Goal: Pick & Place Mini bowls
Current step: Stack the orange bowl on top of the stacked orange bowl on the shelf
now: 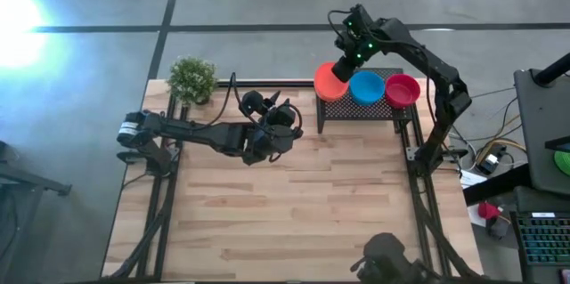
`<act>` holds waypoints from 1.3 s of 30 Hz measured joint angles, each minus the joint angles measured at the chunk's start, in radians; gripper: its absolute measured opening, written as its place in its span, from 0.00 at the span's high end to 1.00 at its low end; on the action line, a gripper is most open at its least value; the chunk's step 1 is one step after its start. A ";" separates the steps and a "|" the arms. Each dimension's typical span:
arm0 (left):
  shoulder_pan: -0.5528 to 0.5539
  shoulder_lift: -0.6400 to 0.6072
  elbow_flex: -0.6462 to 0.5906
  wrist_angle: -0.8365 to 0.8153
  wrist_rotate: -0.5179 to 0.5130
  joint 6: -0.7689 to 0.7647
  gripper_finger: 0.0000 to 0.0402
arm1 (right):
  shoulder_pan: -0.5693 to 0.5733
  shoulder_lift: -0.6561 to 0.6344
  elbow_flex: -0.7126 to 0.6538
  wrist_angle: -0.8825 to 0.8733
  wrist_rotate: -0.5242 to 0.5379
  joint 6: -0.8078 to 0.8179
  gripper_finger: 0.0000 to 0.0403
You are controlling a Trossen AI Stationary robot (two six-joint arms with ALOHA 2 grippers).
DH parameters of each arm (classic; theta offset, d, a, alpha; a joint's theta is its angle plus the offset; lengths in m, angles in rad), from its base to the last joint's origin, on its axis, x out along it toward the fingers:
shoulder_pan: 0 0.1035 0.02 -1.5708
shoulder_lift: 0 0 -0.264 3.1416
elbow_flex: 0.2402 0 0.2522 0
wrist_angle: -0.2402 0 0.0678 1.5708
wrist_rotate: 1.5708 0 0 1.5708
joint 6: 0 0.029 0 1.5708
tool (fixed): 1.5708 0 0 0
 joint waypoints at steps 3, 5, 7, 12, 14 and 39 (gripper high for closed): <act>0.000 0.000 0.000 0.000 0.000 0.000 0.62 | 0.000 -0.001 0.000 0.000 -0.001 0.006 0.89; 0.000 0.000 0.000 0.000 0.000 0.000 0.62 | 0.000 -0.005 0.000 0.000 -0.001 -0.001 0.85; 0.000 0.000 0.000 0.000 0.000 0.000 0.62 | 0.000 -0.012 0.000 0.001 0.000 -0.004 0.80; 0.001 0.000 0.000 0.000 0.000 0.000 0.62 | 0.000 -0.032 0.047 -0.009 0.000 -0.015 0.70; 0.001 0.000 0.000 0.000 0.000 0.000 0.62 | 0.001 -0.038 0.093 -0.017 0.000 -0.013 0.67; 0.001 0.000 0.000 0.000 0.001 0.000 0.62 | 0.008 -0.038 -0.064 -0.019 0.012 -0.107 0.77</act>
